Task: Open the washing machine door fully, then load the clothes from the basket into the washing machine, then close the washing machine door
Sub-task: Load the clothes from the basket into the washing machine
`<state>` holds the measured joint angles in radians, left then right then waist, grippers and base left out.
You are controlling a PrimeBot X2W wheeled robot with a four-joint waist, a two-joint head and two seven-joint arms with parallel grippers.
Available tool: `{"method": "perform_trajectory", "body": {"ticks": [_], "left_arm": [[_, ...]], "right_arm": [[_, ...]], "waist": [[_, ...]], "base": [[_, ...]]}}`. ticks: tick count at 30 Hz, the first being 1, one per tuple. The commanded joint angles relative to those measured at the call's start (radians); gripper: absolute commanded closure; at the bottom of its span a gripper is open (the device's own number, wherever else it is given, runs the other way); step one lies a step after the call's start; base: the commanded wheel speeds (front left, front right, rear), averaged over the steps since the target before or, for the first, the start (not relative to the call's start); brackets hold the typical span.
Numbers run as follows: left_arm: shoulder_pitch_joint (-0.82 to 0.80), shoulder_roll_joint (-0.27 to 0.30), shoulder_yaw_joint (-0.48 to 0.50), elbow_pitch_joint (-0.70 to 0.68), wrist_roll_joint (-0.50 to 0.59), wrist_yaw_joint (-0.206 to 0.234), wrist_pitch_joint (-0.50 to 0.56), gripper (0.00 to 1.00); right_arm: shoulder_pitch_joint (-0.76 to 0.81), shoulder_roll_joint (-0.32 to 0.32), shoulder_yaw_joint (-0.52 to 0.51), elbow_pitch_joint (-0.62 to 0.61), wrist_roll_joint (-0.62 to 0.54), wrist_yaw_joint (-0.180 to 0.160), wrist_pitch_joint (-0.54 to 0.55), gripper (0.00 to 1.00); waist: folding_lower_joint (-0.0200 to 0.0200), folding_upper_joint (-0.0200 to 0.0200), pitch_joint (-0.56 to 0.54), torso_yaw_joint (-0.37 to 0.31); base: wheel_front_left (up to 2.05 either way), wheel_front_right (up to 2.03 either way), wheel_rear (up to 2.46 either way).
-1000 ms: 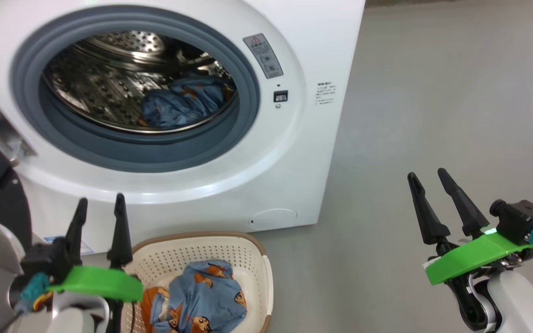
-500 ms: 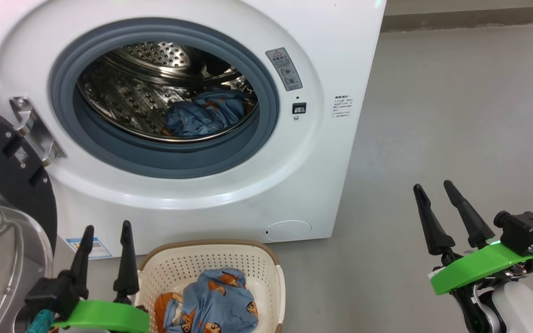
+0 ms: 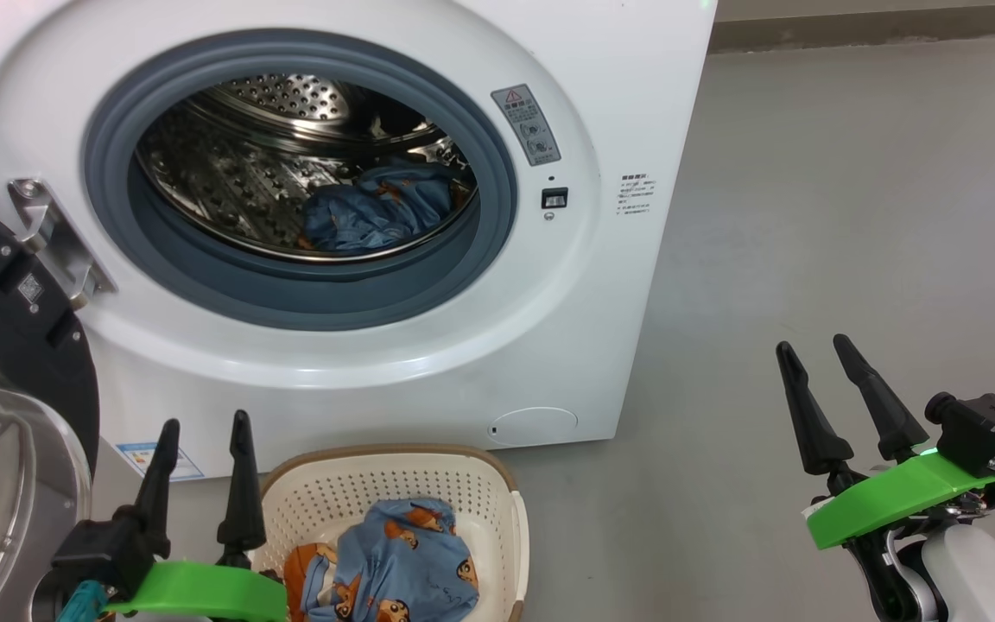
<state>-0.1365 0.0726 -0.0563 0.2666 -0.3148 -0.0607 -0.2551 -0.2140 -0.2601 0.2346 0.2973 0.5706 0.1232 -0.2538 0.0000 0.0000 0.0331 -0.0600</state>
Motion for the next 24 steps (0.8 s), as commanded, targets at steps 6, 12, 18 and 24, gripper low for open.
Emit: {"method": "perform_trajectory", "body": {"ticks": [6,12,18,24], "left_arm": [[-0.01,0.012,0.022,-0.028,-0.001,0.008,-0.003,0.0],[-0.012,0.012,0.016,-0.023,-0.004,0.009,-0.004,0.0],[-0.012,0.013,0.01,-0.019,-0.007,0.011,-0.004,0.0],[-0.012,0.012,0.003,-0.019,-0.008,0.014,-0.004,0.0]], "right_arm": [[-0.021,-0.018,0.019,-0.018,-0.004,0.008,-0.008,0.0],[-0.023,-0.021,0.023,-0.013,-0.002,0.008,-0.008,0.0],[-0.023,-0.024,0.027,-0.01,-0.002,0.008,-0.008,0.0],[-0.023,-0.026,0.031,-0.011,-0.001,0.008,-0.008,0.0]], "waist": [[0.0,0.0,0.006,-0.008],[0.0,0.0,0.004,-0.011],[0.0,0.0,0.003,-0.012],[0.0,0.0,0.009,-0.014]], "base": [[0.0,0.0,0.0],[0.0,0.0,0.0],[0.0,0.0,0.0],[0.0,0.0,0.0]]}}
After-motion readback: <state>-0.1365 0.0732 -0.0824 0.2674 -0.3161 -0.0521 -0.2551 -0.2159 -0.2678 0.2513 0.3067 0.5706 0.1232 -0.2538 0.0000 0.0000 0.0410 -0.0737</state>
